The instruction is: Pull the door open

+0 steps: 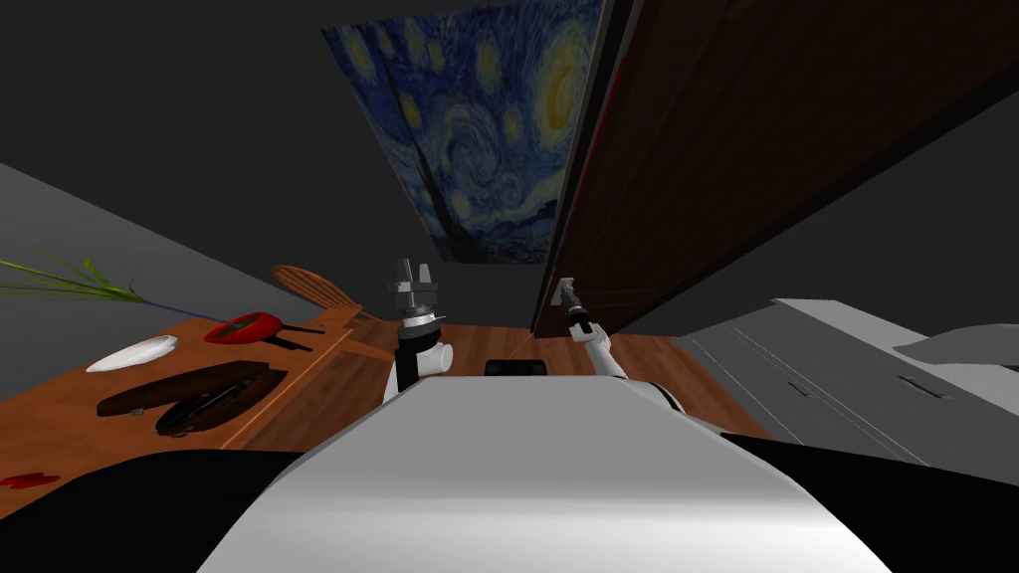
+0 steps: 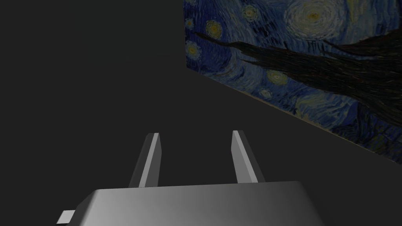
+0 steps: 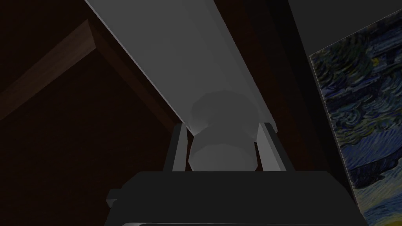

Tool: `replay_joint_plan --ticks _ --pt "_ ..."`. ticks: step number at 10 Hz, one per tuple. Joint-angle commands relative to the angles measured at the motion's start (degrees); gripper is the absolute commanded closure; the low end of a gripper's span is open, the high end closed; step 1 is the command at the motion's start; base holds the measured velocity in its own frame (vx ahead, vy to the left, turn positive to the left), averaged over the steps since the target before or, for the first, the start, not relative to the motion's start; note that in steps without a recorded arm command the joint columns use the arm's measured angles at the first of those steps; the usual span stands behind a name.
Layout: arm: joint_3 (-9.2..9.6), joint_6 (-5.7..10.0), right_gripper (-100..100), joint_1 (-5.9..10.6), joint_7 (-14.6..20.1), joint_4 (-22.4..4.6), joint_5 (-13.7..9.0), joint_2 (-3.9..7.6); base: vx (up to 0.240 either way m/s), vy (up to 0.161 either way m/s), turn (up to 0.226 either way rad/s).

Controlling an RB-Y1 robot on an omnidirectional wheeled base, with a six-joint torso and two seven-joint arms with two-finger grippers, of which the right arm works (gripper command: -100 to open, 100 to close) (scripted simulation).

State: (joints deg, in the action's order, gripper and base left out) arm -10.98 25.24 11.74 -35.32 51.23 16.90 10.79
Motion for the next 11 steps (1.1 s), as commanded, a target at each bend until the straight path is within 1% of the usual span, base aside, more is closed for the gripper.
replay_joint_plan --ticks 1,2,3,4,5,6,7,8,9,11 --pt "-0.32 -0.37 100 -0.37 2.86 -0.48 -1.39 0.93 -0.05 -0.02 0.049" --pt "-0.32 -0.37 100 -0.37 2.99 -0.48 -1.39 0.93 -0.041 -0.011 0.02" --pt "-0.02 -0.29 100 -0.23 5.22 -0.83 -2.55 1.13 -0.045 -0.013 0.042" --pt "-0.02 -0.29 100 -0.23 5.3 -0.83 -2.55 1.13 -0.026 -0.012 0.043" --pt "0.29 -0.19 100 -0.07 7.64 -1.19 -3.75 1.34 -0.033 -0.014 0.058" --pt "0.61 -0.1 100 0.09 9.05 -1.55 -4.96 1.55 -0.043 -0.023 0.08" --pt "0.61 -0.1 100 0.09 9.98 -1.55 -4.96 1.55 -0.034 -0.026 0.024" --pt "0.93 -0.01 100 0.25 12.05 -1.91 -6.16 1.76 -0.05 -0.018 0.052" --pt "0.93 -0.01 100 0.25 12.32 -1.91 -6.16 1.76 -0.047 -0.013 0.036" --pt "1.63 0.21 100 0.66 16.23 -2.65 -8.75 2.19 -0.043 -0.026 0.079"
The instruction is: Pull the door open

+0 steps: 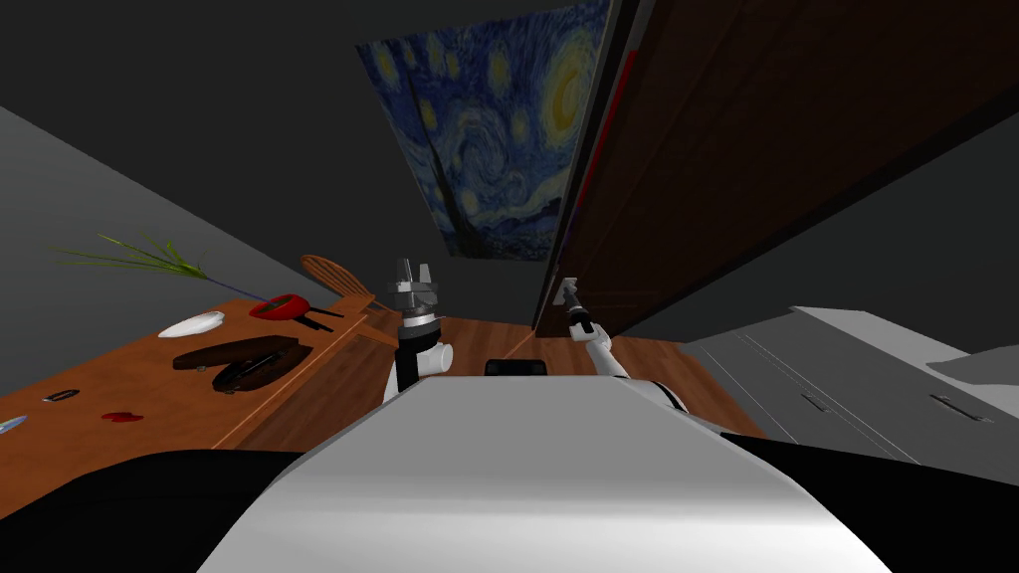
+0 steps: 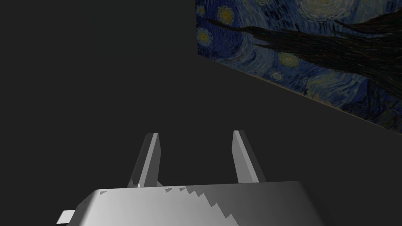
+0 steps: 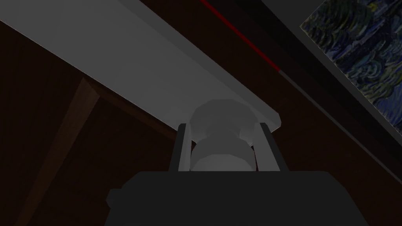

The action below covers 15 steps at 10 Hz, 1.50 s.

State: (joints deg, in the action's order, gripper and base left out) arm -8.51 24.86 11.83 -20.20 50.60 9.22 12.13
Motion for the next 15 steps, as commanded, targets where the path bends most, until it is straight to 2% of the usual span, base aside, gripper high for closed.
replay_joint_plan --ticks 1,4,5,6,7,8,9,10,13,15 --pt "-0.84 0.59 100 0.58 1.93 -2.02 -1.07 0.85 -0.047 -0.04 0.042" --pt "-0.1 0.81 100 1.03 6.51 -2.77 -3.74 1.28 -0.037 -0.023 0.054" --pt "-0.1 0.81 100 1.03 6.67 -2.77 -3.74 1.28 -0.02 -0.019 0.035" --pt "0.27 0.93 100 1.26 8.91 -3.14 -5.08 1.49 -0.026 -0.028 0.069" --pt "0.27 0.93 100 1.26 9.05 -3.14 -5.08 1.49 -0.039 -0.018 0.032" --pt "0.67 1.06 100 1.53 11.19 -3.52 -6.49 1.71 -0.05 -0.017 0.073" --pt "0.67 1.06 100 1.53 11.43 -3.52 -6.49 1.71 -0.036 -0.015 0.035" --pt "1.07 1.19 100 1.8 13.43 -3.9 -7.91 1.92 -0.037 -0.019 0.089" --pt "1.07 1.19 100 1.8 13.82 -3.9 -7.91 1.92 -0.012 -0.01 0.014" --pt "1.87 1.45 100 2.35 17.55 -4.67 -10.74 2.36 -0.041 -0.032 0.087"
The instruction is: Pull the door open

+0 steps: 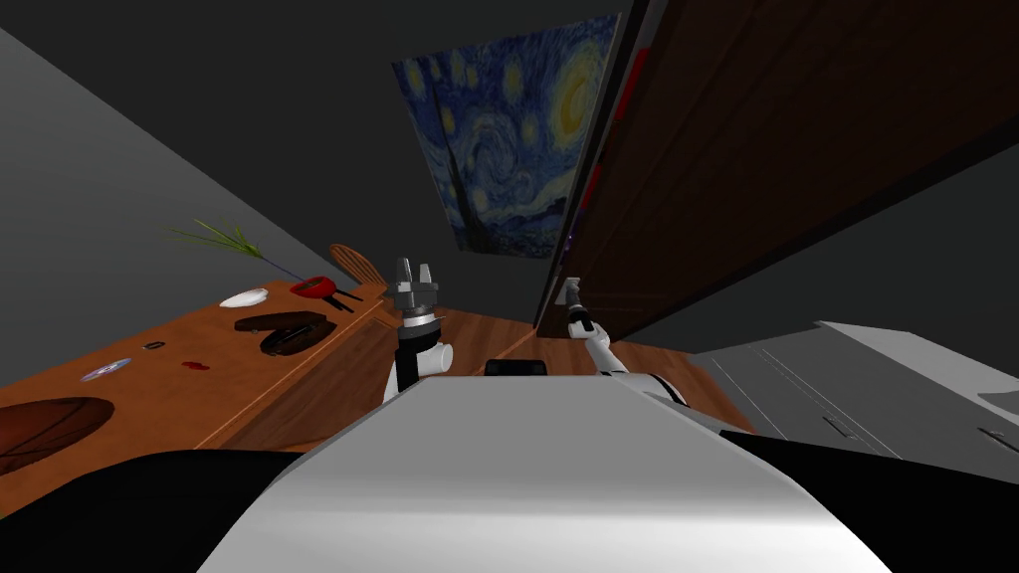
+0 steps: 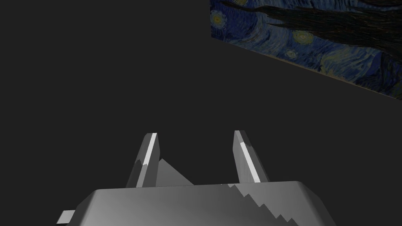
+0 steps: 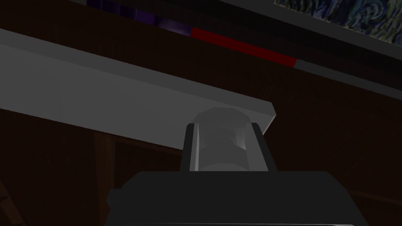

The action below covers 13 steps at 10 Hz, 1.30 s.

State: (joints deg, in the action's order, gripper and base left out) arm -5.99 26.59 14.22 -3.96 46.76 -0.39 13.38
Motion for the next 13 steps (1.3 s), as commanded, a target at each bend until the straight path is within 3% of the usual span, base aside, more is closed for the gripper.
replay_joint_plan --ticks 1,2,3,5,6,7,10,12,13 --pt "-0.65 -0.28 100 -0.04 2.34 -0.83 -1.13 1.1 -0.046 -0.035 0.049" --pt "-0.22 -0.15 100 0.26 4.2 -1.21 -2.59 1.32 -0.051 -0.015 0.081" --pt "-0.22 -0.15 100 0.26 4.73 -1.21 -2.59 1.32 -0.035 -0.008 0.04" --pt "0.62 0.13 100 0.87 8.46 -1.97 -5.5 1.75 -0.047 -0.031 0.088" --pt "0.62 0.13 100 0.87 9.5 -1.97 -5.5 1.75 -0.038 -0.037 0.045" --pt "1.04 0.27 100 1.18 11.39 -2.35 -6.95 1.96 -0.035 -0.033 0.076" --pt "1.47 0.41 100 1.5 14.28 -2.72 -8.41 2.17 -0.033 -0.013 0.052" --pt "2.33 0.7 100 2.15 18.1 -3.46 -11.32 2.58 -0.05 -0.03 0.087" --pt "2.33 0.7 100 2.15 19.05 -3.46 -11.32 2.58 -0.039 -0.035 0.041"
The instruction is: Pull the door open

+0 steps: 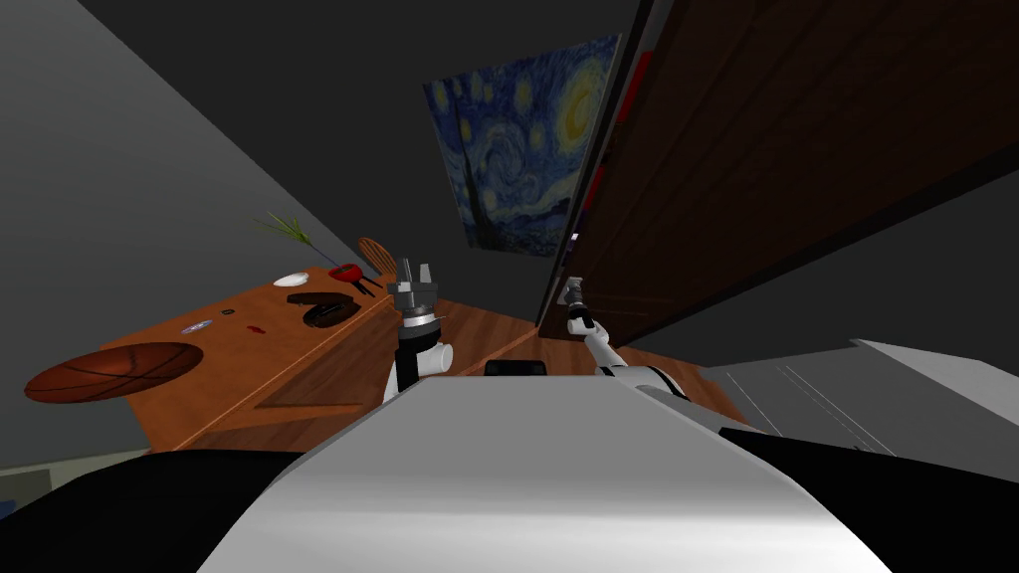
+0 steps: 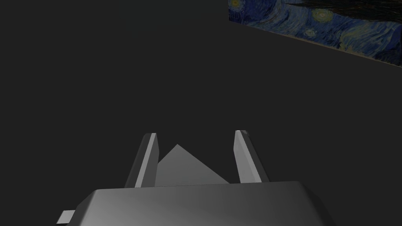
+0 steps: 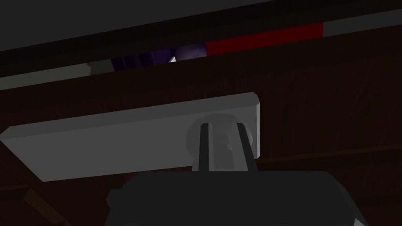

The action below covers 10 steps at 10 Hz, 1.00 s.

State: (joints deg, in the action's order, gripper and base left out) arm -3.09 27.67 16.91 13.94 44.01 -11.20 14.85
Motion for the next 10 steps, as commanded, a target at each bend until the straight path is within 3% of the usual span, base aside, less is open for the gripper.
replay_joint_plan --ticks 1,2,4,5,6,10 --pt "-0.15 -0.23 100 -0.21 2.86 -1.08 -1.97 1.32 -0.032 -0.031 0.079" --pt "-0.15 -0.23 100 -0.21 3.53 -1.08 -1.97 1.32 -0.026 -0.02 0.055" --pt "0.7 0.06 100 0.45 7.51 -1.79 -4.82 1.72 -0.038 -0.027 0.08" --pt "0.7 0.06 100 0.45 8.3 -1.79 -4.82 1.72 -0.038 -0.033 0.039" --pt "1.1 0.3 -100 1.3 8.9 -0.74 -5.75 0.27 -0.061 -0.009 0.094" --pt "1.19 0.26 -100 1.58 13.64 -0.13 -9.52 -0.88 -0.087 -0.035 0.042"
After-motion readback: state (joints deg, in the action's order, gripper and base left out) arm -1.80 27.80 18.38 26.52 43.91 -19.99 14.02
